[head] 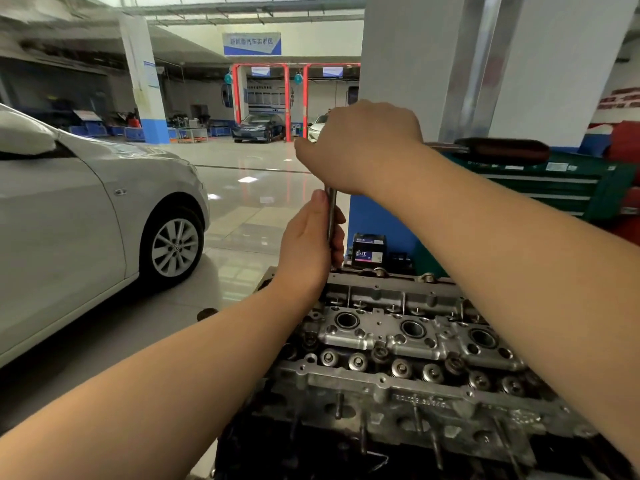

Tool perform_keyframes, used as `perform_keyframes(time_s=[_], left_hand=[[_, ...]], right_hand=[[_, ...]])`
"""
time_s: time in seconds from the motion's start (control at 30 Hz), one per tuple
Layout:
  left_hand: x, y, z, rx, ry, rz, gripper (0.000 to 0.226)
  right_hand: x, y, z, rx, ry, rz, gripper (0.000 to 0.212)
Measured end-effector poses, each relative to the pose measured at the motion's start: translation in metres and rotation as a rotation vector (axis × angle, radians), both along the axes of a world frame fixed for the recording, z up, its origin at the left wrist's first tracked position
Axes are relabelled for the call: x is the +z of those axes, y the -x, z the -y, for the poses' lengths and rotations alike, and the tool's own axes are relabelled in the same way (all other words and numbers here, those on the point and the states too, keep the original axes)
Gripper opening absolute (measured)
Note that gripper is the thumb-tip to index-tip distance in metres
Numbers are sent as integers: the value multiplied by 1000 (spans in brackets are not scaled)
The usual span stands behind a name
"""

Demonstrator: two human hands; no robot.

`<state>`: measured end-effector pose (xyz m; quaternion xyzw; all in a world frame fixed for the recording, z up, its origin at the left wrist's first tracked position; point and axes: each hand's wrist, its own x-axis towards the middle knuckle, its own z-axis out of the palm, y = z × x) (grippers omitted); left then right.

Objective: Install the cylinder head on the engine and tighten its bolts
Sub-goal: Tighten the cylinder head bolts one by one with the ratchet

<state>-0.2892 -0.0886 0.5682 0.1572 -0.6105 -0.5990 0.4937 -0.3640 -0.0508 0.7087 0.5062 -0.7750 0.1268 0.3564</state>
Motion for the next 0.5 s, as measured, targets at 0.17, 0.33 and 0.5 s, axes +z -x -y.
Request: perform_keyframes(time_s=[0.17,0.33,0.5], left_hand=[[8,2,-3,-106,-201,-27,65],[9,0,0,-186,-236,-29,67],[9,-4,1,-199,-246,-39,69]], right_hand=[[-13,8,1,218,77,-20,72],[-15,20,7,857,61,337,51],[-16,12,9,800,65,449,51]])
